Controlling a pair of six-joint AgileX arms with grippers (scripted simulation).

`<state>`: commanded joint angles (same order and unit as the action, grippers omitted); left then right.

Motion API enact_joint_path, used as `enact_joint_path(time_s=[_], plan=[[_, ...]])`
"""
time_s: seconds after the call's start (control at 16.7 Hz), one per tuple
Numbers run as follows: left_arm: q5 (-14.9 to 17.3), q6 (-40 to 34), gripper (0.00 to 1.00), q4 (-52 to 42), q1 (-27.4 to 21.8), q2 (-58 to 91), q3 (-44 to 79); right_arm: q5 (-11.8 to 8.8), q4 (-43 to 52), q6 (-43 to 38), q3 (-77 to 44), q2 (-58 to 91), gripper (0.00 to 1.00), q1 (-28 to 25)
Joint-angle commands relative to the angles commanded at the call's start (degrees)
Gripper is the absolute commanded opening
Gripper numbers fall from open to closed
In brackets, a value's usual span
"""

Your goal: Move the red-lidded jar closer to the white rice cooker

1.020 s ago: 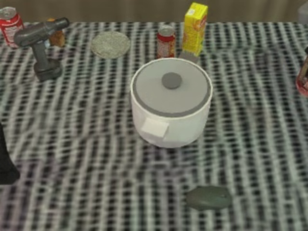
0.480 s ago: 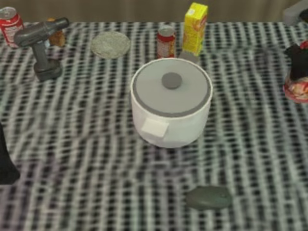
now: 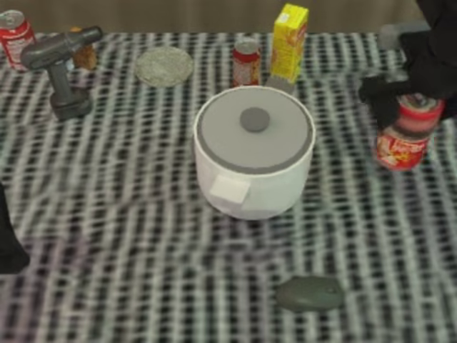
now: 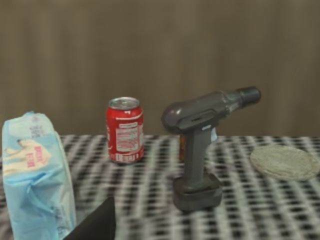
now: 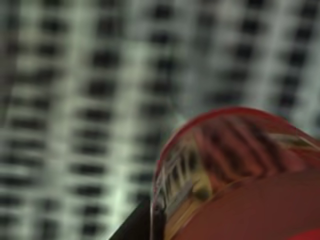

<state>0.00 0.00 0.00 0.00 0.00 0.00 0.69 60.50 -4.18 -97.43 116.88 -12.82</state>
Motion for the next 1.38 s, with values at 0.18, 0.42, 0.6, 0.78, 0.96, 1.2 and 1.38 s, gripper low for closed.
enact_joint_path(time_s=[0.18, 0.42, 0.6, 0.78, 0.96, 1.2, 1.38], plan=[[0.0, 0.0, 1.0, 0.0, 0.0, 0.0, 0.0, 1.85, -2.65, -9.26, 2.61, -0.55, 0.0, -2.89], [0.0, 0.0, 1.0, 0.0, 0.0, 0.0, 0.0, 2.79, -3.97, -13.2, 3.9, -0.8, 0.0, -4.38], [0.0, 0.0, 1.0, 0.0, 0.0, 0.0, 0.0, 2.64, -3.85, -13.23, 3.75, -0.6, 0.0, -4.09], [0.0, 0.0, 1.0, 0.0, 0.0, 0.0, 0.0, 2.56, -6.05, -13.1, 5.13, 0.12, 0.0, -4.24], [0.0, 0.0, 1.0, 0.0, 0.0, 0.0, 0.0, 2.67, -10.84, -13.2, 7.93, 1.73, 0.0, -4.2], [0.0, 0.0, 1.0, 0.0, 0.0, 0.0, 0.0, 2.81, -13.67, -13.15, 9.81, 2.98, 0.0, -4.28], [0.0, 0.0, 1.0, 0.0, 0.0, 0.0, 0.0, 2.81, -13.67, -13.15, 9.81, 2.98, 0.08, -4.28]])
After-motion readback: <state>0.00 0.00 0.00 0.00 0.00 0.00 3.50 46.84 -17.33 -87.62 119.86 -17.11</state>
